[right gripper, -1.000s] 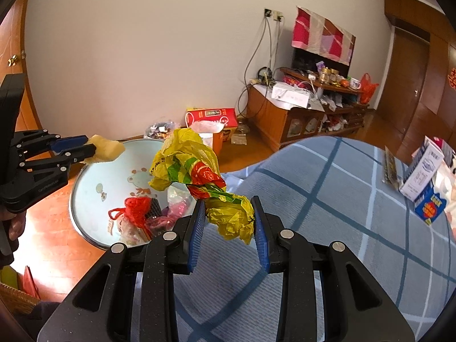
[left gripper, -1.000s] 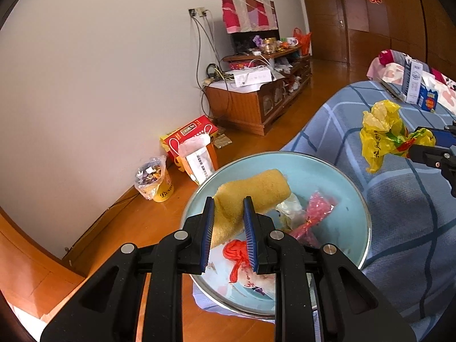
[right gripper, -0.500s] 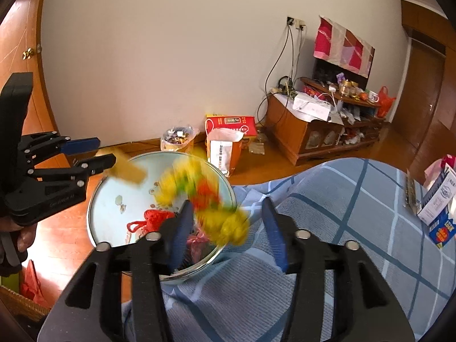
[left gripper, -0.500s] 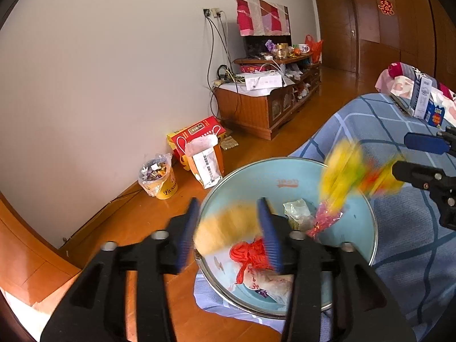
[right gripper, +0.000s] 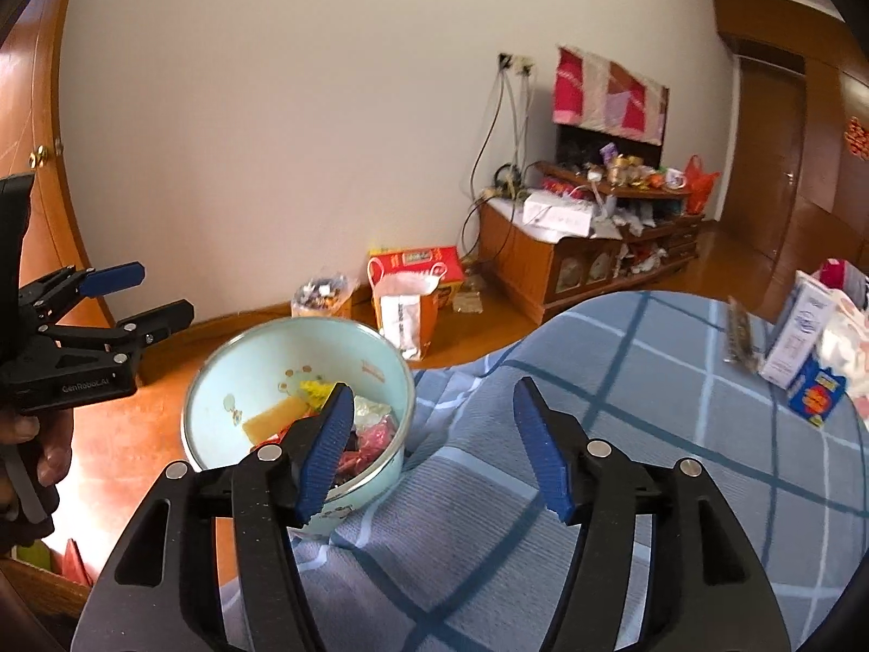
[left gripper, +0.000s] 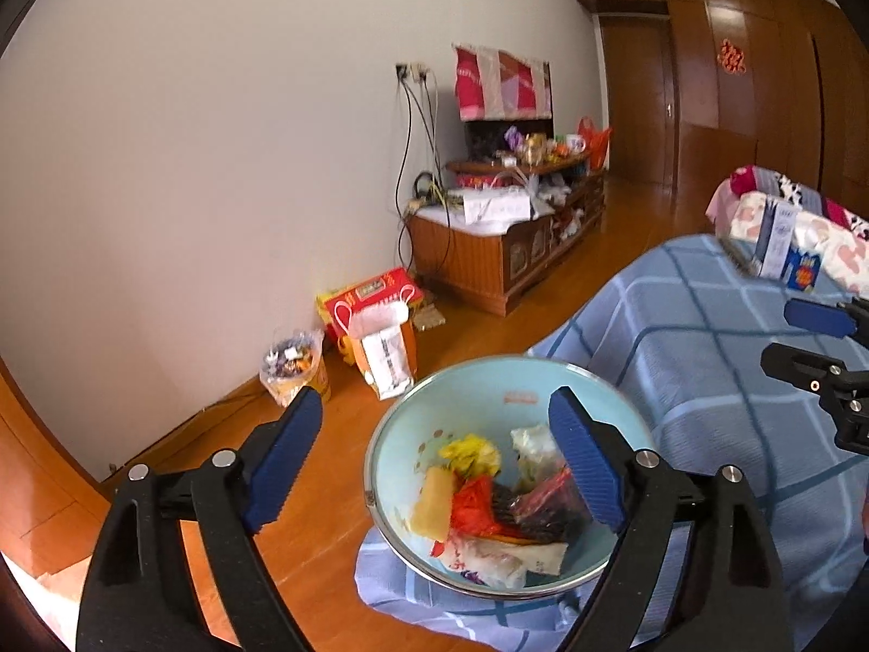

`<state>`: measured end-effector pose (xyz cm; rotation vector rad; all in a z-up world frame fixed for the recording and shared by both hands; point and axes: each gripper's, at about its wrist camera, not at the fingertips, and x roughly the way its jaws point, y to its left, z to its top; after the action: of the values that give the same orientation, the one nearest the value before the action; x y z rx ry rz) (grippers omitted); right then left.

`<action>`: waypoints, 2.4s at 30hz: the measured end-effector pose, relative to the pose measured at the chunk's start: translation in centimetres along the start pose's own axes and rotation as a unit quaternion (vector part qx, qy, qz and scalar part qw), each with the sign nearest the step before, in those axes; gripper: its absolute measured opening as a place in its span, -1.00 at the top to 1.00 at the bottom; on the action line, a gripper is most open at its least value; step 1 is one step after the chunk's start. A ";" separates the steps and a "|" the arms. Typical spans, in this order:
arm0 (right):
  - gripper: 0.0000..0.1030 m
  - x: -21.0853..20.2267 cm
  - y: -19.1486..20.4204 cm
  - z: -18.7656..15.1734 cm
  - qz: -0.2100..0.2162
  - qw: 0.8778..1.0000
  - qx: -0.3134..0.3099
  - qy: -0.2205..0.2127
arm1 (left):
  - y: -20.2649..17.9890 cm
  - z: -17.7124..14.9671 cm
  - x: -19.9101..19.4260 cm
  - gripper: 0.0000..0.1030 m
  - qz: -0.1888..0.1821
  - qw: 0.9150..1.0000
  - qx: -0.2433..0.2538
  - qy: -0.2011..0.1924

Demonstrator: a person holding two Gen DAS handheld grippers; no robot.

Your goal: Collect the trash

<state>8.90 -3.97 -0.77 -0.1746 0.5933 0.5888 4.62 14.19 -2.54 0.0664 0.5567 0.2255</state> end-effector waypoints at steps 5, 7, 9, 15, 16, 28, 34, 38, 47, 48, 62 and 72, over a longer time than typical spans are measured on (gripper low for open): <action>-0.22 -2.6 -0.7 0.2 -0.013 1.000 0.009 -0.027 | -0.2 1.0 -2.0 -0.71 -0.003 1.000 -0.005 -0.023; -0.22 -3.4 -0.9 0.3 -0.018 0.999 0.010 -0.034 | -0.4 1.2 -2.6 -0.71 -0.006 1.000 -0.005 -0.028; -0.24 -4.0 -1.0 0.2 -0.020 0.999 0.012 -0.038 | -0.5 1.3 -2.9 -0.72 -0.007 0.999 -0.004 -0.031; -0.26 -4.8 -1.4 0.3 -0.024 0.999 0.017 -0.043 | -0.8 1.4 -3.2 -0.73 -0.009 0.999 -0.002 -0.034; -0.26 -4.8 -1.4 0.3 -0.025 0.999 0.018 -0.044 | -0.8 1.4 -3.1 -0.74 -0.008 0.999 -0.001 -0.033; -0.27 -5.5 -1.5 0.3 -0.026 0.998 0.024 -0.047 | -0.9 1.3 -3.2 -0.75 -0.009 0.999 -0.002 -0.032; -0.28 -5.7 -1.4 0.3 -0.027 0.998 0.022 -0.048 | -0.9 1.4 -3.3 -0.76 -0.010 0.999 -0.001 -0.034; -0.29 -5.7 -1.4 0.2 -0.027 0.998 0.023 -0.047 | -0.9 1.5 -3.3 -0.77 -0.010 0.999 -0.002 -0.033; -0.29 -5.9 -1.5 0.0 -0.027 0.998 0.024 -0.045 | -1.2 1.4 -3.3 -0.77 -0.012 0.999 0.003 -0.033; -0.29 -5.9 -1.4 -0.1 -0.027 0.998 0.024 -0.044 | -1.2 1.4 -3.3 -0.77 -0.011 0.999 0.003 -0.033; -0.29 -6.0 -1.7 -0.2 -0.031 0.998 0.025 -0.047 | -1.9 1.4 -3.4 -0.78 -0.012 0.999 0.012 -0.040; -0.29 -6.2 -1.8 -0.1 -0.032 0.998 0.026 -0.048 | -1.9 1.2 -3.0 -0.78 -0.014 0.999 0.015 -0.033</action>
<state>5.73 -8.39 2.64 -0.1151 0.5069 0.5157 3.11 11.61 -0.23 0.0944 0.4956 0.1872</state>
